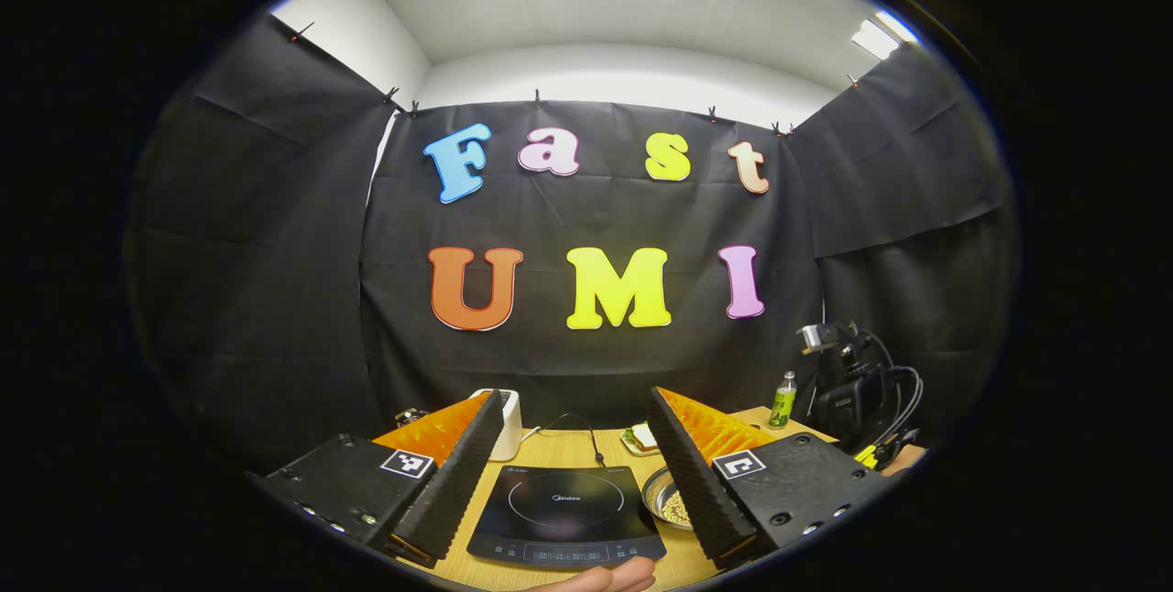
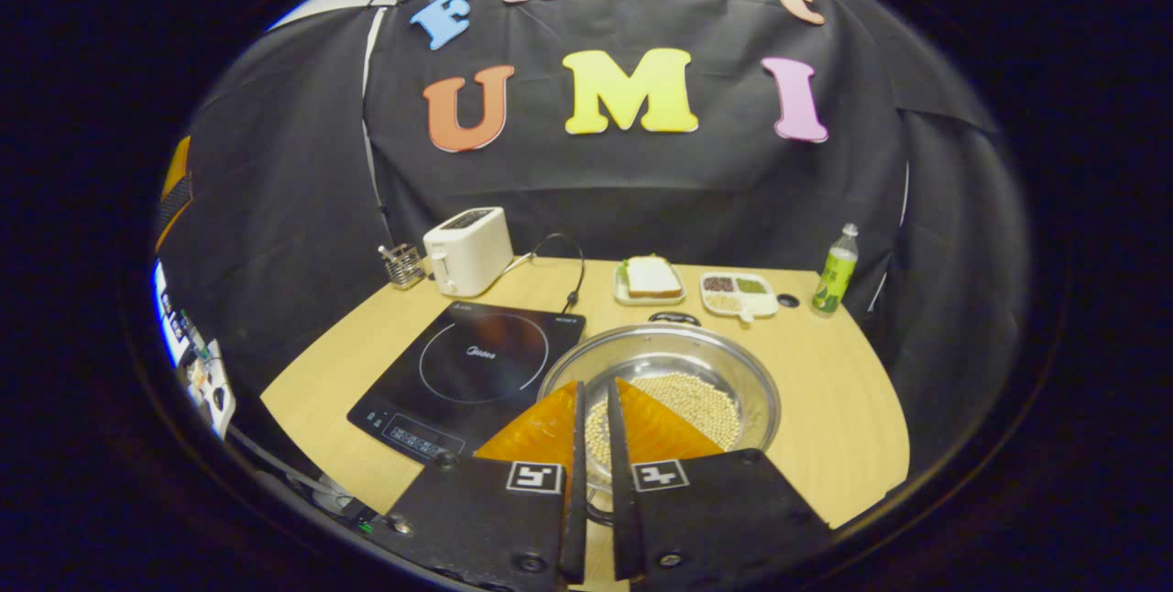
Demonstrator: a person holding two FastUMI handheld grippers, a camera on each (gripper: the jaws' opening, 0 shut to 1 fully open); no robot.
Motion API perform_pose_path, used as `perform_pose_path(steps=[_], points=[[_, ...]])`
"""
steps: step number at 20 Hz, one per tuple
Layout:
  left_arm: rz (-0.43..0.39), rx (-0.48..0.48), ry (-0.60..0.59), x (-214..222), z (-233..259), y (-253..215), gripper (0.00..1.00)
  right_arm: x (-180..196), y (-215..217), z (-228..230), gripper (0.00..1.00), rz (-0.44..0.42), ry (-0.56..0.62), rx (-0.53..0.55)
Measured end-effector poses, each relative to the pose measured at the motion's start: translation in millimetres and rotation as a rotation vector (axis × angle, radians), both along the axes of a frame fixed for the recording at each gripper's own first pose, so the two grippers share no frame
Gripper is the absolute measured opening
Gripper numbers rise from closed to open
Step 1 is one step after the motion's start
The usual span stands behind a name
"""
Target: First push the handle of the pot to place it horizontally, then grasp the pot with both hands and set it on the induction cooktop.
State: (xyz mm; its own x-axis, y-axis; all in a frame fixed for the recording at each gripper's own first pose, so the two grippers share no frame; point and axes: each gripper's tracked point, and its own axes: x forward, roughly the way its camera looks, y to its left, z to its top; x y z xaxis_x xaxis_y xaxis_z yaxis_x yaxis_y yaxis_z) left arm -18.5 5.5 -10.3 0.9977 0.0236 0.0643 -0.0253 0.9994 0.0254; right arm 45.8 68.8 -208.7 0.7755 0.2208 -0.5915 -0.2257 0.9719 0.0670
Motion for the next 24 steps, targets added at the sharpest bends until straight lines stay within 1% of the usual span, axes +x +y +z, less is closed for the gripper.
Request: perform_pose_path(steps=[1,2,4,5,6,9,10,11,13,16,18,19,20,21,24], points=[[-0.002,-0.002,-0.002,0,0,0,0.95,-2,1,-9,0.1,-0.003,0.033,0.0],[-0.002,-0.005,-0.003,0,0,1,0.95,-4,0,-17,0.04,-0.016,0.06,-0.008],[0.004,-0.008,-0.002,-1,0,5,0.95,-7,4,-34,0.04,-0.024,0.119,-0.013],[0.006,-0.008,-0.003,-2,-1,7,0.95,-10,6,-43,0.01,-0.024,0.149,-0.012],[0.005,-0.007,-0.002,-2,-1,6,0.95,-12,9,-51,0.04,-0.017,0.175,-0.009],[0.0,-0.002,-0.003,-4,0,7,0.95,-24,16,-70,0.04,0.006,0.233,-0.016],[-0.009,0.004,-0.002,-5,0,5,0.95,-29,17,-77,0.01,0.016,0.249,-0.018],[-0.014,0.008,0.0,-6,-3,3,0.95,-33,19,-83,0.04,0.027,0.269,-0.015],[-0.017,0.012,0.003,-7,-5,4,0.95,-47,25,-97,0.04,0.054,0.315,-0.01],[-0.019,0.007,0.011,-6,-6,1,0.95,-56,22,-117,0.04,0.07,0.348,-0.026],[0.001,-0.012,0.01,-5,-2,1,0.94,-56,12,-126,0.04,0.052,0.356,-0.038],[-0.003,-0.023,0.001,-7,1,-4,0.95,-55,9,-128,0.0,0.045,0.358,-0.035],[-0.019,-0.025,-0.004,-8,4,-11,0.95,-59,10,-132,0.01,0.048,0.375,-0.01],[-0.028,-0.02,-0.006,-10,5,-16,0.95,-62,10,-135,0.04,0.046,0.393,0.012],[-0.026,0.015,-0.014,-13,8,-20,0.95,-67,2,-134,0.04,0.056,0.394,0.022]])
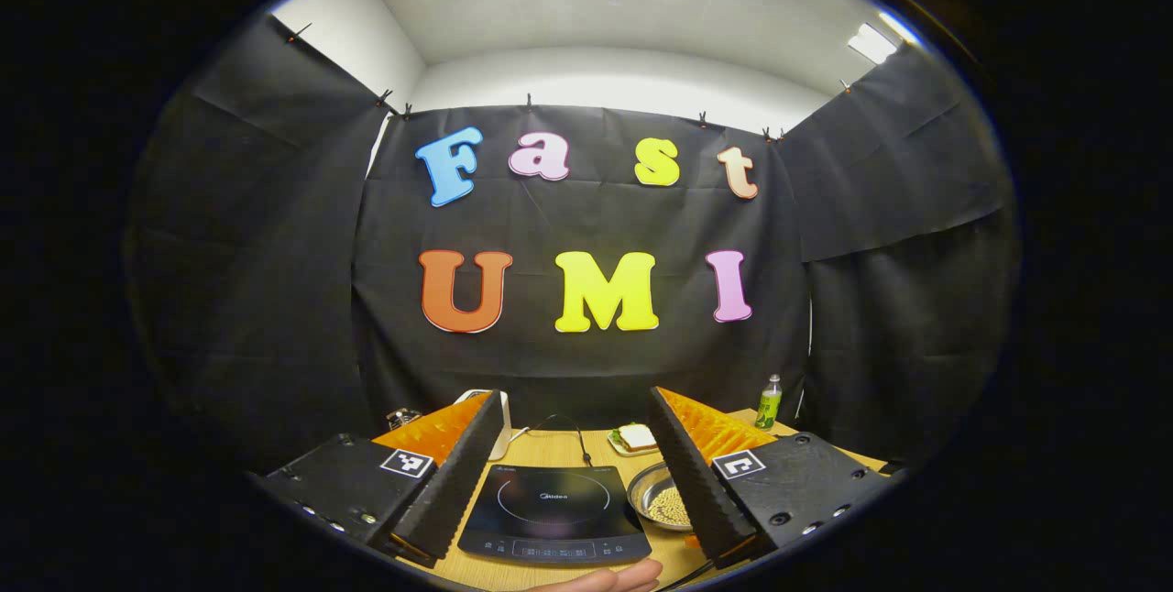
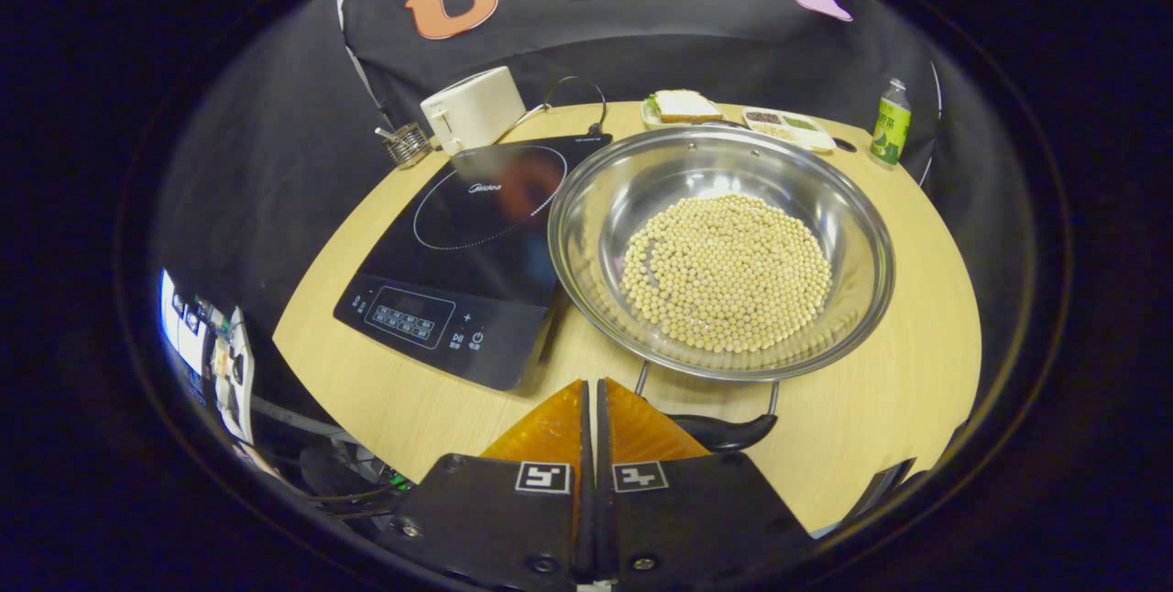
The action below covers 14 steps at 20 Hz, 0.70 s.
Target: First push the handle of the pot to place it horizontally, then grasp the pot with both hands and set it on the induction cooktop.
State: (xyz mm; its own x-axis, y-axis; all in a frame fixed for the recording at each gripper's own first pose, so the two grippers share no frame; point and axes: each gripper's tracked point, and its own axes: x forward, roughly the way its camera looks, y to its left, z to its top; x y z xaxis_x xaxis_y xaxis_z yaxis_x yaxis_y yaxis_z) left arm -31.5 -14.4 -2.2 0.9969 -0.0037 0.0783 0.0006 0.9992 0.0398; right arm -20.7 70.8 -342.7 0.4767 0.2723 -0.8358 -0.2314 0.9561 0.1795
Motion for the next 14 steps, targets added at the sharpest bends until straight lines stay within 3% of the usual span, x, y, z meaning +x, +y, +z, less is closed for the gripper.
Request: perform_pose_path(steps=[11,14], points=[[0.011,0.018,-0.004,-5,0,-13,0.95,-9,-60,-11,0.0,-0.015,-0.014,-0.045],[-0.002,0.024,-0.003,-7,2,-19,0.95,-7,-78,-11,0.04,-0.041,-0.021,-0.056]])
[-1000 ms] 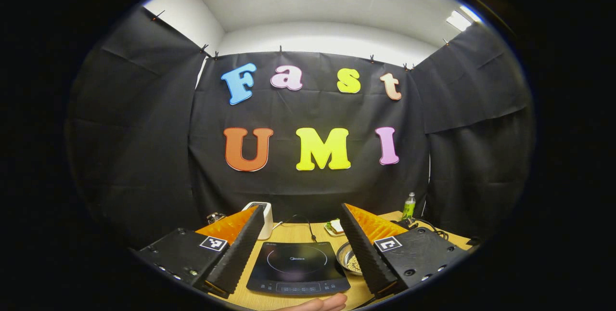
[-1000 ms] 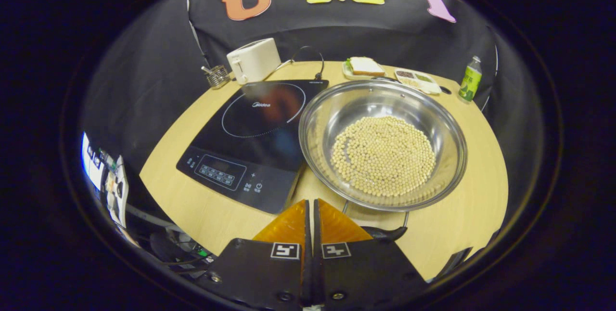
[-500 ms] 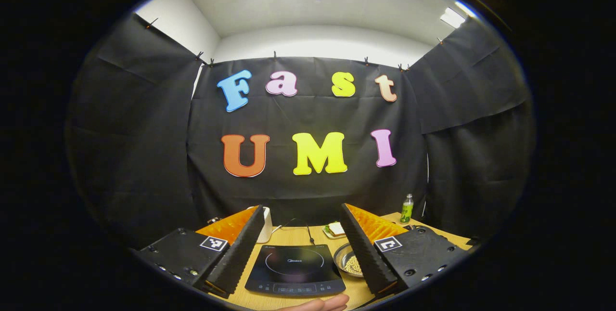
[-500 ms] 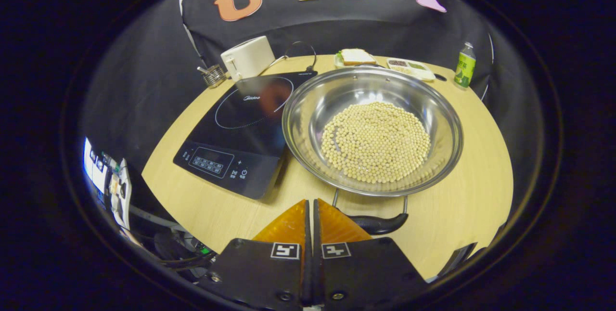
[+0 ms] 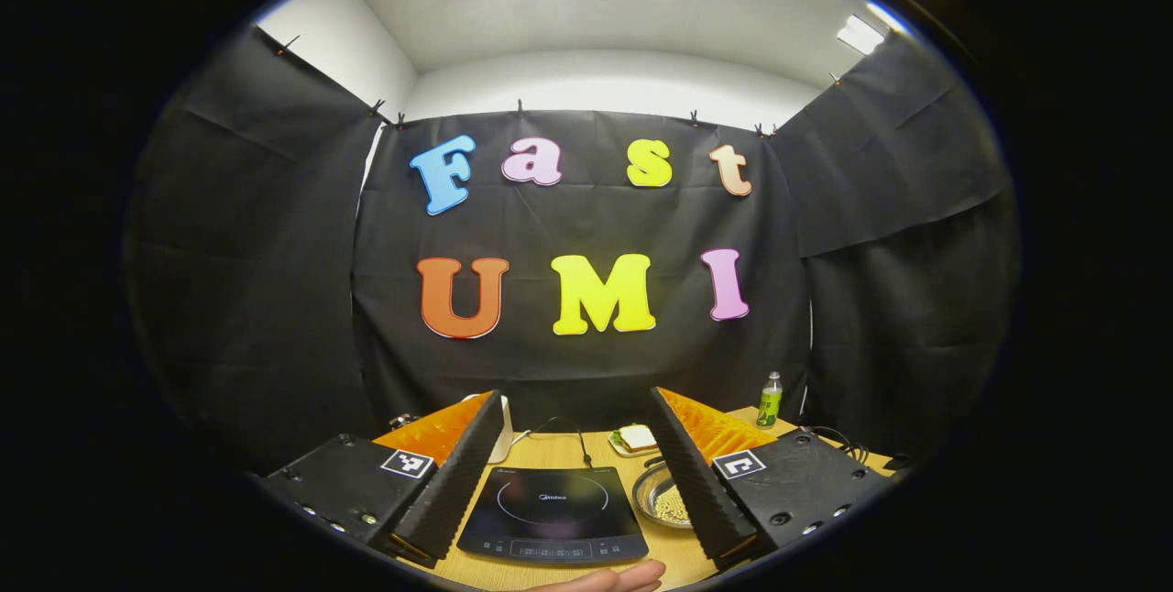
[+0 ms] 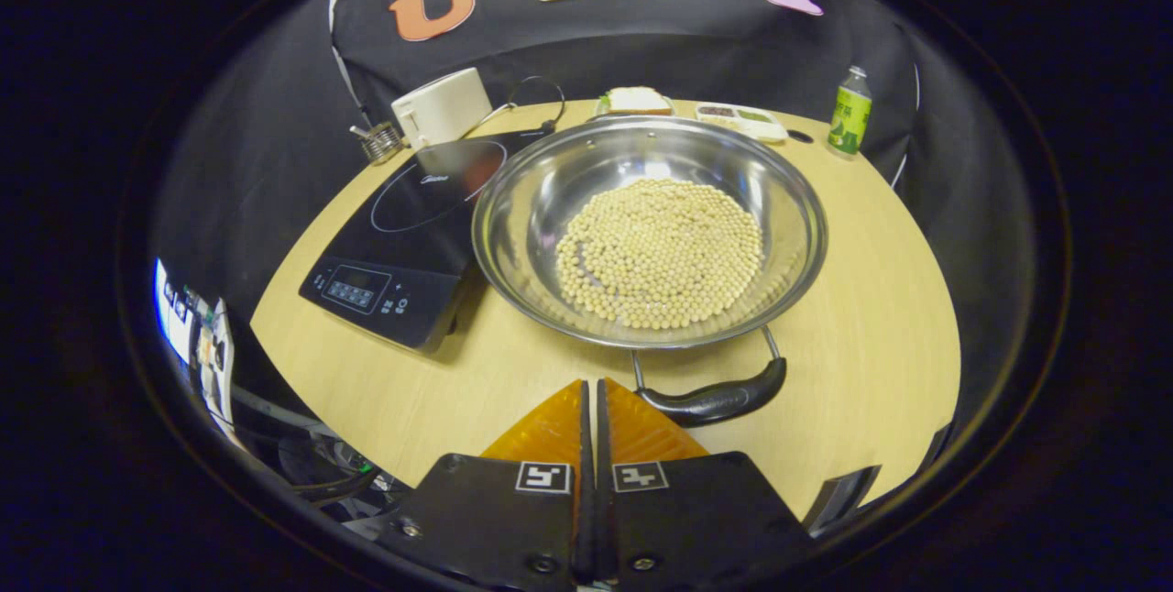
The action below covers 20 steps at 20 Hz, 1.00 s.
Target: First push the handle of the pot to place it horizontally, then grasp the pot with both hands and set it on the induction cooktop.
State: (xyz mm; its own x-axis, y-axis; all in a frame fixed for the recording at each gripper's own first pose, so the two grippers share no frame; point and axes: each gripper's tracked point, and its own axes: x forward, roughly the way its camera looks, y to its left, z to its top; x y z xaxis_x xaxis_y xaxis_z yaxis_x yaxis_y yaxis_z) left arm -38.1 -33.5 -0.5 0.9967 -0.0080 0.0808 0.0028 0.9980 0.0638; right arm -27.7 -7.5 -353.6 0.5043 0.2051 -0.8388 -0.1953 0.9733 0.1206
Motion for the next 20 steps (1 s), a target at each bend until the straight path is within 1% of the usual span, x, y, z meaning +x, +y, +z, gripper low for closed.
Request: perform_pose_path(steps=[4,8,9,10,11,12,13,14,15,16,17,18,19,20], points=[[-0.002,-0.004,-0.012,0,4,-1,0.94,4,-22,0,0.04,-0.011,-0.017,-0.019],[-0.002,-0.013,-0.014,-2,5,2,0.94,10,-52,-1,0.04,-0.028,-0.039,-0.074],[-0.006,-0.011,-0.012,-1,4,1,0.94,13,-60,-1,0.0,-0.038,-0.041,-0.082],[-0.008,-0.013,-0.01,0,4,1,0.94,16,-68,-1,0.04,-0.049,-0.045,-0.088],[-0.006,-0.015,-0.007,1,4,2,0.94,20,-75,-1,0.04,-0.056,-0.051,-0.095],[-0.004,-0.015,-0.006,1,4,3,0.94,23,-84,-2,0.01,-0.062,-0.053,-0.115],[-0.004,-0.014,-0.005,2,4,4,0.94,27,-95,-1,0.0,-0.071,-0.058,-0.137],[-0.006,-0.016,-0.004,2,5,3,0.94,31,-104,0,0.04,-0.081,-0.063,-0.154],[-0.008,-0.018,-0.004,2,4,4,0.94,36,-112,1,0.0,-0.091,-0.065,-0.163],[-0.01,-0.02,-0.006,2,4,4,0.94,40,-119,1,0.04,-0.101,-0.062,-0.168],[-0.012,-0.021,-0.008,2,5,3,0.94,46,-125,2,0.04,-0.102,-0.065,-0.174],[-0.011,-0.023,-0.009,3,5,3,0.94,55,-129,3,0.01,-0.099,-0.081,-0.172],[-0.012,-0.023,-0.009,2,5,3,0.94,64,-134,2,0.04,-0.084,-0.102,-0.186],[-0.014,-0.022,-0.008,2,4,2,0.94,74,-145,-1,0.04,-0.075,-0.122,-0.219]])
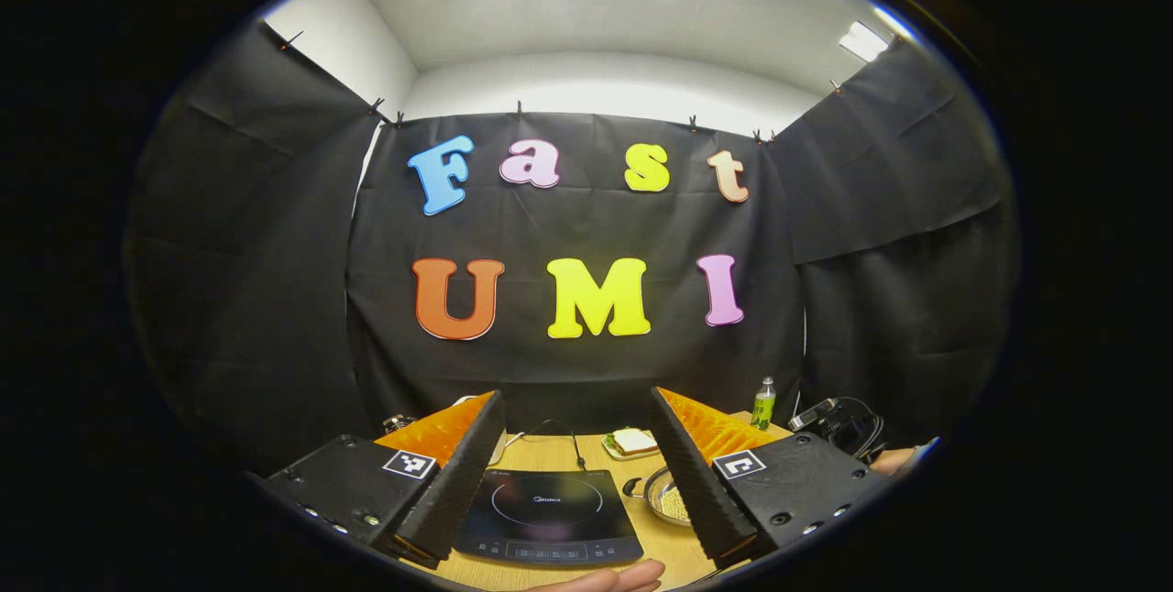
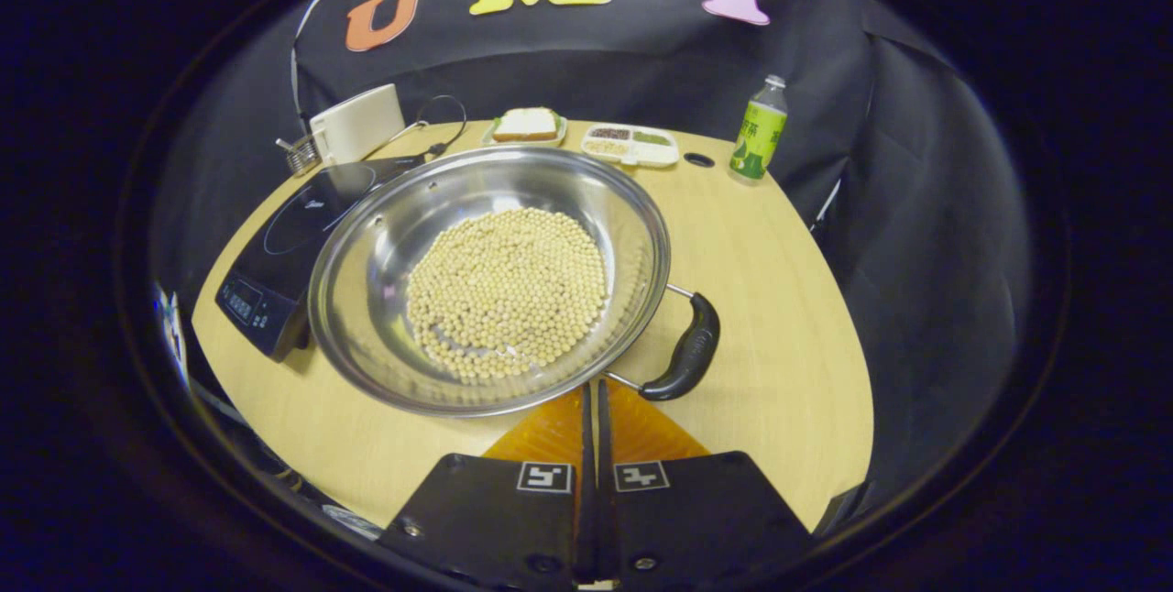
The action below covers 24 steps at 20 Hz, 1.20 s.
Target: First push the handle of the pot to place it horizontally, then grasp the pot with both hands and set it on the induction cooktop.
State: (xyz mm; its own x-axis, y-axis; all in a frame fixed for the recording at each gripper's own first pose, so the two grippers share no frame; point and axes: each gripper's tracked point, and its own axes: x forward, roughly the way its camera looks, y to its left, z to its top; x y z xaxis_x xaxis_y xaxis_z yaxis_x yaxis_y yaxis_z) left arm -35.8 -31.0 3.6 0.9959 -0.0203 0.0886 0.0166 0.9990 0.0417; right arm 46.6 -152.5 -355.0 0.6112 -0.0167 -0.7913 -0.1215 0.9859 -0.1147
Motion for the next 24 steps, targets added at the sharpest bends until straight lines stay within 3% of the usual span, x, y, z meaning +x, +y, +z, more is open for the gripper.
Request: perform_pose_path(steps=[4,10,15,19,24], points=[[-0.007,0.015,0.005,1,-4,-4,0.94,29,-16,-4,0.04,0.038,-0.05,-0.064],[-0.008,0.014,0.024,6,-14,-3,0.94,42,-1,-7,0.04,0.058,-0.055,-0.05],[-0.016,0.015,0.036,7,-18,-4,0.94,64,-7,-6,0.0,0.056,-0.096,-0.108],[-0.013,0.009,0.051,13,-28,-3,0.94,63,-7,-2,0.04,0.05,-0.113,-0.111],[-0.043,-0.053,0.164,46,-64,-15,0.94,59,-12,16,0.05,0.027,-0.16,-0.096]])
